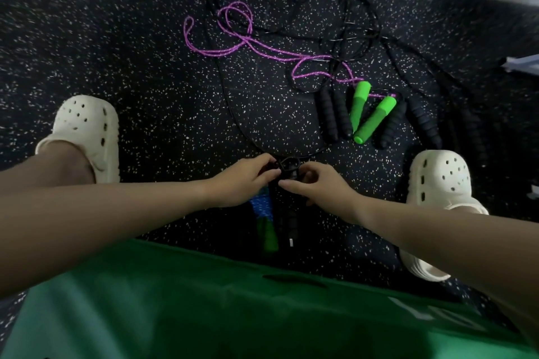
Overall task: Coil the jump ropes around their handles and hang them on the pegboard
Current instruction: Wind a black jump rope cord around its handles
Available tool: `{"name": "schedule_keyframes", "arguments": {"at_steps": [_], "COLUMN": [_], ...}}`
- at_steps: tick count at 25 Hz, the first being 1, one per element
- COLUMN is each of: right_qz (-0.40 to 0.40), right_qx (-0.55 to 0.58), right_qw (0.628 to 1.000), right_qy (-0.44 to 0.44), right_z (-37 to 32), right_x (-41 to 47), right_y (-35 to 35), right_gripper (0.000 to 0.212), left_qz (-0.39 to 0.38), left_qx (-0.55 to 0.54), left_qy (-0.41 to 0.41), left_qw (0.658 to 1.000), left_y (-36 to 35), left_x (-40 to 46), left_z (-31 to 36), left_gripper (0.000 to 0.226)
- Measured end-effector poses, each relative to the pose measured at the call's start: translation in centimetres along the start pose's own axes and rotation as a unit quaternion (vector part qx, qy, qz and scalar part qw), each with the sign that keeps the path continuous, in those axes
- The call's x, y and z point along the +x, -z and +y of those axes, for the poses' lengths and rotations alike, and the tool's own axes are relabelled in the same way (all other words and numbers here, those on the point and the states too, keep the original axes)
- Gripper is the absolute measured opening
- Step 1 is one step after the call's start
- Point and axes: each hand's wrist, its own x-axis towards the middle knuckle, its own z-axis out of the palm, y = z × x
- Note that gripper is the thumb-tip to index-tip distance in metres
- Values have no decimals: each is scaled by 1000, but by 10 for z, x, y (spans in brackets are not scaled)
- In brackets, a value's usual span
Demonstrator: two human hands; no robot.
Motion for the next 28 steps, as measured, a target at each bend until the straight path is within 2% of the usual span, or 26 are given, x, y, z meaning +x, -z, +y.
{"name": "schedule_keyframes", "arguments": {"at_steps": [3,5,7,9,12,14,17,19,23,26,28], "right_qz": [-48,-52,1,74,152,173,212,225,267,292,298], "right_qx": [-30,-44,-47,-99,-296,-385,-415,-416,-425,-439,-426], "right_qw": [998,996,997,992,943,906,884,880,862,847,850], "right_qy": [-33,-56,-58,-38,-21,-28,-31,-45,-63,-67,-80], "right_z": [-7,-16,-23,-24,-15,-9,-3,2,10,14,12], "right_x": [1,7,22,43,75,93,114,124,136,141,140], "right_y": [9,21,40,64,95,104,106,98,83,78,76], "right_gripper": [44,51,52,51,54,60,69,73,77,72,66], "left_qz": [-9,0,8,11,22,-10,-121,-165,-208,-215,-204], "left_qx": [15,47,65,58,41,34,70,65,16,14,15], "left_qy": [-16,-24,-18,-2,3,21,-14,-20,3,6,2], "left_qw": [1000,999,998,998,999,999,990,984,978,976,979], "left_y": [4,11,21,29,33,37,39,34,28,29,29], "left_x": [0,3,11,23,51,74,96,97,89,92,94], "left_z": [-4,-5,-3,-1,10,19,27,21,22,24,23], "left_gripper": [30,38,51,59,67,73,56,44,35,34,34]}}
